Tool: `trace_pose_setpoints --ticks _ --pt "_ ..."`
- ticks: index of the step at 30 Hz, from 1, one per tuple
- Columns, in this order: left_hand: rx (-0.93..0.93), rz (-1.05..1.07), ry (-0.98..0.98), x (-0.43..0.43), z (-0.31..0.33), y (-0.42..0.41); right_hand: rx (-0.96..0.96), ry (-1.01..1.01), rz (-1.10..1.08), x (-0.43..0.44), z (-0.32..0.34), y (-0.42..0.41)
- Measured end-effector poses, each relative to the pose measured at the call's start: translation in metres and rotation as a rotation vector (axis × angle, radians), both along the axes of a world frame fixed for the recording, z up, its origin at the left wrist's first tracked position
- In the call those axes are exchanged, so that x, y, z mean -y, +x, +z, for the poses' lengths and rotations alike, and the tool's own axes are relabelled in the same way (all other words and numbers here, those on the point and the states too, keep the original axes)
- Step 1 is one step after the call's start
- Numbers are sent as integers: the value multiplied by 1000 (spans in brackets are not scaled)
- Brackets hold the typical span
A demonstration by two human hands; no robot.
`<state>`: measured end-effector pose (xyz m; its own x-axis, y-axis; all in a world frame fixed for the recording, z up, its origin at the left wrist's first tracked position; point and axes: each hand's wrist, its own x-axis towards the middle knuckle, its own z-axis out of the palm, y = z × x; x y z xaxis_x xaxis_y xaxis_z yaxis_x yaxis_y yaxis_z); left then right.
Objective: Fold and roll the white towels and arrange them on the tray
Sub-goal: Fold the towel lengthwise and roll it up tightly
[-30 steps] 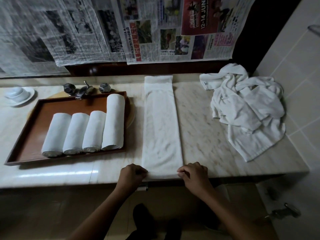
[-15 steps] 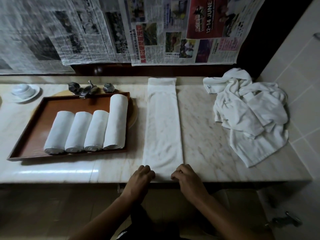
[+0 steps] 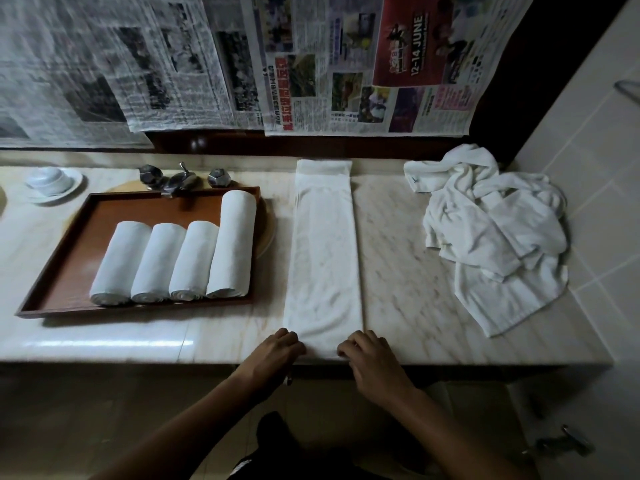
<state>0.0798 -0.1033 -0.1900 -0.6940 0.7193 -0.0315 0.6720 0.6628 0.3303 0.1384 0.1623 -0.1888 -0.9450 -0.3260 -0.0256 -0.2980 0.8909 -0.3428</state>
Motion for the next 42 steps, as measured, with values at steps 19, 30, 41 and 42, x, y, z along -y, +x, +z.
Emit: trace_pose_setpoints --ticks 19,30,41,42 --pt "262 409 277 1 19 -22 139 -176 -153 -16 2 -29" --pt "364 568 294 -3 20 -34 146 -201 -247 -12 -2 -41" --pt "-125 173 100 -17 3 -17 5 -30 -154 -3 4 -30" --pt "-143 169 75 -19 2 -13 -13 -29 -149 -3 3 -29"
